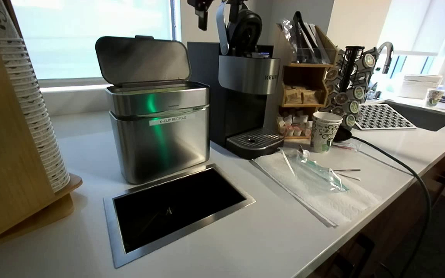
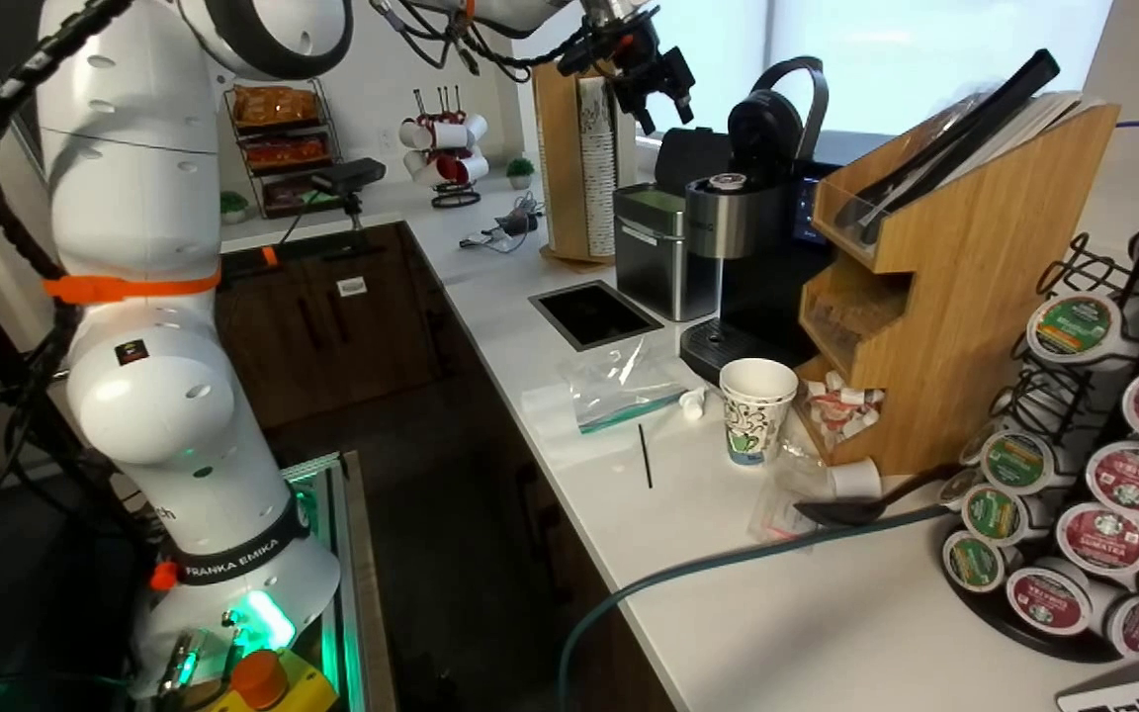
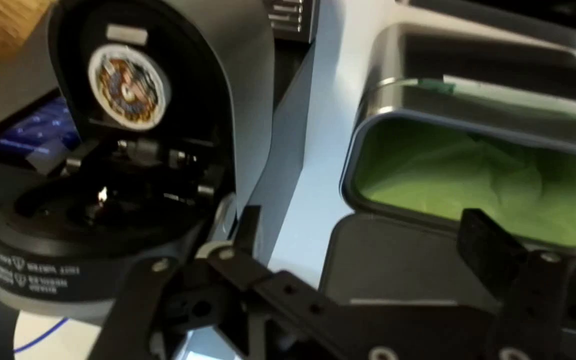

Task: Open the coffee maker, put one white container inside and then close the lid of the silver bin

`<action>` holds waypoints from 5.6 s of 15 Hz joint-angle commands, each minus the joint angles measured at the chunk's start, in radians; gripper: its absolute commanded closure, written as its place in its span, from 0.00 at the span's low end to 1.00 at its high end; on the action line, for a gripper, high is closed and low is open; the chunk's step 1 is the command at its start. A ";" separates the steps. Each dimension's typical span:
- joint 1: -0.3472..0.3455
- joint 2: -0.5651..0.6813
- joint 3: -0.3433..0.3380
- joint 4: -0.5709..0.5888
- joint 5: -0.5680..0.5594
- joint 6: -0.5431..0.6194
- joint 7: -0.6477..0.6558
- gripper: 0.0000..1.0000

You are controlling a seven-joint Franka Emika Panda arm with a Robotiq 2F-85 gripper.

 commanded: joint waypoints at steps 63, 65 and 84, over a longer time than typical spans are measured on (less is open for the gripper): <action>0.027 0.444 0.025 0.440 0.214 0.224 0.422 0.00; 0.044 0.404 0.019 0.395 0.180 0.313 0.408 0.00; 0.067 -0.190 0.019 -0.229 -0.055 0.214 0.336 0.00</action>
